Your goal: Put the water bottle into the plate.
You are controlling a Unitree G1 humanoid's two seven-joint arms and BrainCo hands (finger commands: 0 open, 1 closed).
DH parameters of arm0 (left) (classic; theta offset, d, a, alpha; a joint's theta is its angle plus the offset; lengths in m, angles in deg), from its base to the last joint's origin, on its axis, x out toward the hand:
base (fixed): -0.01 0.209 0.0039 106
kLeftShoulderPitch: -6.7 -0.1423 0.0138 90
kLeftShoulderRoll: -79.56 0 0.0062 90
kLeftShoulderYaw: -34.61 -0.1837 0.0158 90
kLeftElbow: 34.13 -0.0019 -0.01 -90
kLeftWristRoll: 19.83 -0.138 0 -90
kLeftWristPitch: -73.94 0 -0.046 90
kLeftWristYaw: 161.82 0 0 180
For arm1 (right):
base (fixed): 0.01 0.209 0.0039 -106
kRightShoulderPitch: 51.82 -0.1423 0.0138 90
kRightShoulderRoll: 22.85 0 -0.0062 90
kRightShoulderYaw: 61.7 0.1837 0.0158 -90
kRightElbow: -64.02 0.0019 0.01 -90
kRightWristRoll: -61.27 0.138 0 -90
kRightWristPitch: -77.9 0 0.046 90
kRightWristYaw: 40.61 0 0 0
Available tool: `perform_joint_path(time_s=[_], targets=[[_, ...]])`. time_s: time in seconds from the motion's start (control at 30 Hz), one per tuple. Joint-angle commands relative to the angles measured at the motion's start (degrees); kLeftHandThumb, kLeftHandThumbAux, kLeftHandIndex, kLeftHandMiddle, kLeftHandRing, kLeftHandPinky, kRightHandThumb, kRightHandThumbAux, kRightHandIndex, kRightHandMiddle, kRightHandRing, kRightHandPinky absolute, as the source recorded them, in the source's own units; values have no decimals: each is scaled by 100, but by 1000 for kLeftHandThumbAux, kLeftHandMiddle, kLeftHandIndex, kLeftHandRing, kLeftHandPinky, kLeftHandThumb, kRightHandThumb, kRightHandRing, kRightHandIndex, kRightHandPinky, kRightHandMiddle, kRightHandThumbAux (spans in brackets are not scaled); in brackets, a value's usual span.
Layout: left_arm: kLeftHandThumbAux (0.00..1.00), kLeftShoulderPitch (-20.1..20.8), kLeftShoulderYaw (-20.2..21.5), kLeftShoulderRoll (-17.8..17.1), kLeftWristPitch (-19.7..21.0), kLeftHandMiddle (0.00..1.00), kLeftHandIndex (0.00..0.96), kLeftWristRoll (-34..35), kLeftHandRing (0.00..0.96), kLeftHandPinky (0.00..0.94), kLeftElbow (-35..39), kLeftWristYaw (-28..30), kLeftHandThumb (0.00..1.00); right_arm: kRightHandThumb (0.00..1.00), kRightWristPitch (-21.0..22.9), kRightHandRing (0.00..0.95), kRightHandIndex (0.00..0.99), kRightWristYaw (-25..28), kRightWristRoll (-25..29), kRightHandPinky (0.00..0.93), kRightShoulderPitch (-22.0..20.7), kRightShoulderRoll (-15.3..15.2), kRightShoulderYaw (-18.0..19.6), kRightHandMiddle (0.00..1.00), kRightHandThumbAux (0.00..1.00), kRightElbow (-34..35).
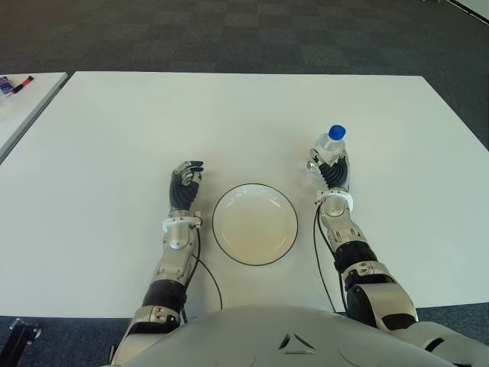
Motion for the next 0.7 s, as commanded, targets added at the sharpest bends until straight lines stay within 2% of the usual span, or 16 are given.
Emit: perform_joint_path(time_s=[0.03,0.3,0.7], targets=[[710,11,-50,-14,89,346,412,-98,360,391,12,-10,716,455,-37,29,0,169,118,101,-149,99,-25,1,444,-230],[710,6,-41,13,88,348,413,-108,360,382,42,-8,717,436,-210,21,0,112,51,99,-255,99,-81,0,447,-414],[710,2,-34,-1,178,347,412,-93,356,376,71,37,717,448,-248,28,0,109,35,109,-367,130,-126,1,446,-582]])
